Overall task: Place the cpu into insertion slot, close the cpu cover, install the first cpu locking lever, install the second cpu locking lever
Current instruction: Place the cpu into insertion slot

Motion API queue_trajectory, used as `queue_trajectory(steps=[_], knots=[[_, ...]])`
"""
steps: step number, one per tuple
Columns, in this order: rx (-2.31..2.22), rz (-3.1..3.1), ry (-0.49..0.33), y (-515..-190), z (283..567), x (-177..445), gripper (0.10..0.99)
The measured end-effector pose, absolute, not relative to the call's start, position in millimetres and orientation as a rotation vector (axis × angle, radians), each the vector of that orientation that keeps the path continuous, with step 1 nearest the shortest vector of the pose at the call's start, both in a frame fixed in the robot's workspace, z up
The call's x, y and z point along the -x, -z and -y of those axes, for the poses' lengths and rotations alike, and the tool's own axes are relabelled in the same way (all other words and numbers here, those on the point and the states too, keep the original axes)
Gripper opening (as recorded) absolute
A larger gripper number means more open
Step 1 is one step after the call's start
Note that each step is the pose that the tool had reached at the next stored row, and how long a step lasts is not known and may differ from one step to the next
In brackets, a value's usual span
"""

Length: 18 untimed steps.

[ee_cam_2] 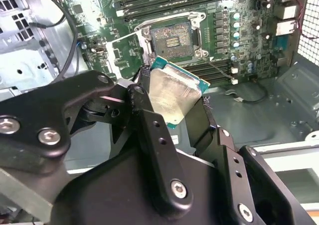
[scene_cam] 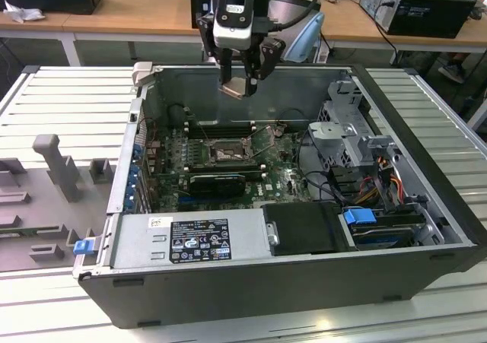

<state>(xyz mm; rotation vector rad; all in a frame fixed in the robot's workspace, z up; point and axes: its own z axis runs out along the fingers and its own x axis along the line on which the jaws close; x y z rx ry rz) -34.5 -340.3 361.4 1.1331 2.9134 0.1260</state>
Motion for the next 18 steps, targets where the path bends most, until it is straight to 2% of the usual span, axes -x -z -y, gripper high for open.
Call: queue_trajectory(steps=[18], knots=[[-1.366,-2.804,-0.123,-350,341,35,0.529]])
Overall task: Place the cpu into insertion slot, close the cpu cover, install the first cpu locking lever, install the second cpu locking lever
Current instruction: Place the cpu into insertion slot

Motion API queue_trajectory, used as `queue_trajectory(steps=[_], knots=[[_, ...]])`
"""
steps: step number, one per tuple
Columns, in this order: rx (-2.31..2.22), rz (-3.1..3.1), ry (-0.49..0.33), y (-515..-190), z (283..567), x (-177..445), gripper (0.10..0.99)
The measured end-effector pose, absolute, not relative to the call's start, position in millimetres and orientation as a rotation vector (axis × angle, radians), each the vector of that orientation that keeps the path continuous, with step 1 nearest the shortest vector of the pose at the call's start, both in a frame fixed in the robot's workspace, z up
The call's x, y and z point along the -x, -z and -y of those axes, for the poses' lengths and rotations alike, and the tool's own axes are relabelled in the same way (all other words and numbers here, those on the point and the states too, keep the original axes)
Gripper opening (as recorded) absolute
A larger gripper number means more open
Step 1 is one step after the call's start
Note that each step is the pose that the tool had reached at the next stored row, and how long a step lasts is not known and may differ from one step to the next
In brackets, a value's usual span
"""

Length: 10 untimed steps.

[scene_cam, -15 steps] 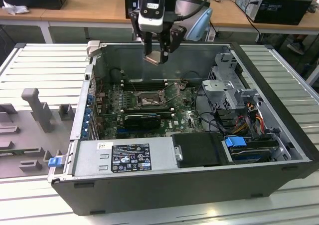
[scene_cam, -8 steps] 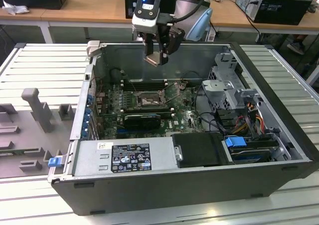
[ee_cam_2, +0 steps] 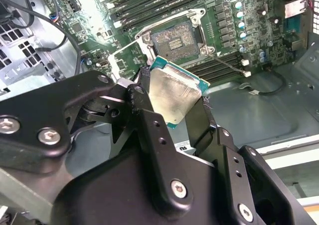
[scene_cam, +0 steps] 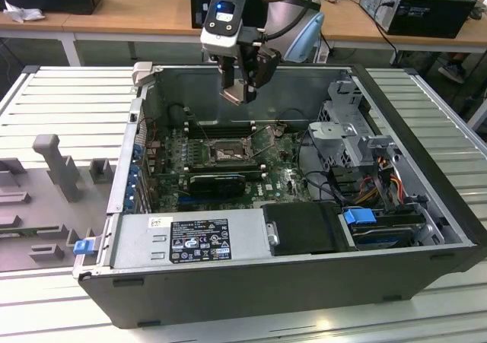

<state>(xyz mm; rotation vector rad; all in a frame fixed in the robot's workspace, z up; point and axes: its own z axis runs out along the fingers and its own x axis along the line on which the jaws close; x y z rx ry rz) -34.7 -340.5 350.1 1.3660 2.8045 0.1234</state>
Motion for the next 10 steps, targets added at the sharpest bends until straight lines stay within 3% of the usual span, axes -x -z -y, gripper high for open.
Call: queue_trajectory(steps=[10], knots=[[-1.395,-2.789,-0.123,-345.9,340.5,34.8,0.529]])
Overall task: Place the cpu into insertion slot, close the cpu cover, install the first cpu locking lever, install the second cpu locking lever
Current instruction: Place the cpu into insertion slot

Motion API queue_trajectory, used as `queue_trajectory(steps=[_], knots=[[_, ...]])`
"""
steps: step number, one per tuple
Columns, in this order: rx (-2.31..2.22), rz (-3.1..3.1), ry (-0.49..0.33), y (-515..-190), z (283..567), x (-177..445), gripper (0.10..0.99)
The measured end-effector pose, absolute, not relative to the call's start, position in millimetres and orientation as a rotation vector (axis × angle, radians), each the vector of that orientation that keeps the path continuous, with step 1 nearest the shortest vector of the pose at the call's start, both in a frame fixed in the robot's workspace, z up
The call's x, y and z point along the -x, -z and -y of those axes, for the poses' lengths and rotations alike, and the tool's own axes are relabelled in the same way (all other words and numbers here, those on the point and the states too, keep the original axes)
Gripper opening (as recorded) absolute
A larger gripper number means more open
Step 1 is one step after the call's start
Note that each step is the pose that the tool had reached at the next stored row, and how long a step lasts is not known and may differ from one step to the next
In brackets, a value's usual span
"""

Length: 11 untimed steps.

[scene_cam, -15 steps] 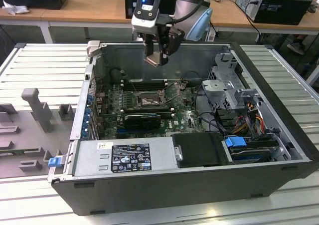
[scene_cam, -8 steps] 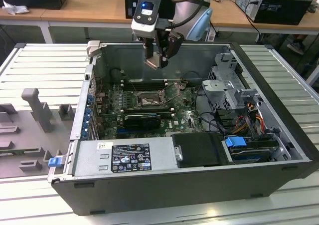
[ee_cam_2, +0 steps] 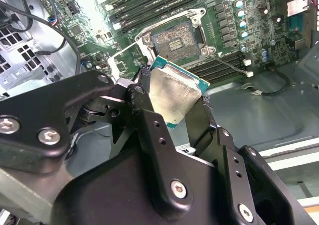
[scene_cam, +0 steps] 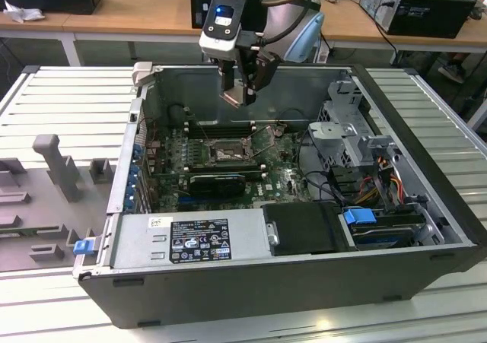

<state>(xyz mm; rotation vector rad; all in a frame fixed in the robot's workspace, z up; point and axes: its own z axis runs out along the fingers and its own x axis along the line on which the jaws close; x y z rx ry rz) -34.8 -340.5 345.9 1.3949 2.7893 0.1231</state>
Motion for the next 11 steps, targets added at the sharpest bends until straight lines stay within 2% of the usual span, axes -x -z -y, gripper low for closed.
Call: queue_trajectory(steps=[11], knots=[[-1.465,-2.751,-0.122,-344.5,340.5,34.8,0.529]])
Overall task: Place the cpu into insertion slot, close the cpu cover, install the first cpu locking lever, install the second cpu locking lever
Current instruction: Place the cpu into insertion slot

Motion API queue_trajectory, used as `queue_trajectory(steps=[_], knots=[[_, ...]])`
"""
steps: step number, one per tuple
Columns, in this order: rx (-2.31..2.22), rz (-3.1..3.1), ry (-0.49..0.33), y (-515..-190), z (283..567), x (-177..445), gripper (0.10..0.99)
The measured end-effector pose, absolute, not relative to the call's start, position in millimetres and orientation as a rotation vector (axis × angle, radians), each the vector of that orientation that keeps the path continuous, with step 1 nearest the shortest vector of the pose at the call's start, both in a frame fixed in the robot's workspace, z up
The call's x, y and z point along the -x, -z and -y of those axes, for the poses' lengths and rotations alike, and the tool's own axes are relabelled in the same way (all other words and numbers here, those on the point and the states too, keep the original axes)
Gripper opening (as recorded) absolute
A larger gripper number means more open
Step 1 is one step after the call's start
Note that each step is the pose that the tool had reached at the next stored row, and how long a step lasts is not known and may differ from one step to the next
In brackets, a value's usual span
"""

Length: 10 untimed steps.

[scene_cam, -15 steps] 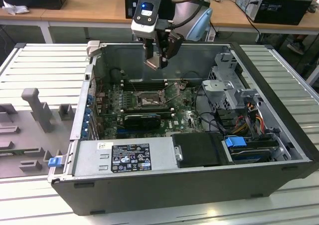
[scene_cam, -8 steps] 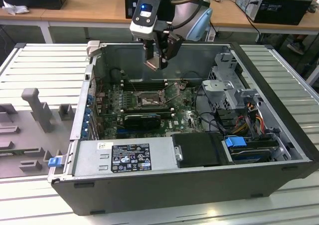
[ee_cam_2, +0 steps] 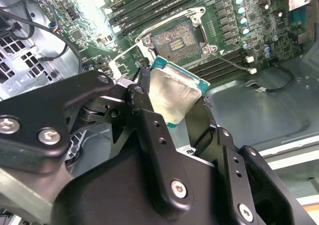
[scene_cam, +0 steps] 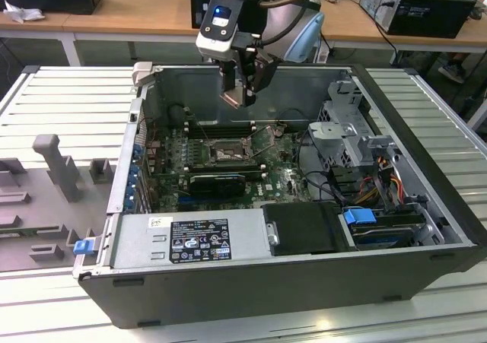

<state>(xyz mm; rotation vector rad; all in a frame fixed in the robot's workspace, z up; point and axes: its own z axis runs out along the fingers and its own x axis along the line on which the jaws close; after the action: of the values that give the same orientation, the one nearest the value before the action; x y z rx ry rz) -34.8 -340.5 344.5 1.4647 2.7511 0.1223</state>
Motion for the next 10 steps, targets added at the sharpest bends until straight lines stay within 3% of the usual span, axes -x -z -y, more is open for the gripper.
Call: queue_trajectory(steps=[10], knots=[[-1.506,-2.727,-0.122,-339.8,340.5,34.8,0.529]])
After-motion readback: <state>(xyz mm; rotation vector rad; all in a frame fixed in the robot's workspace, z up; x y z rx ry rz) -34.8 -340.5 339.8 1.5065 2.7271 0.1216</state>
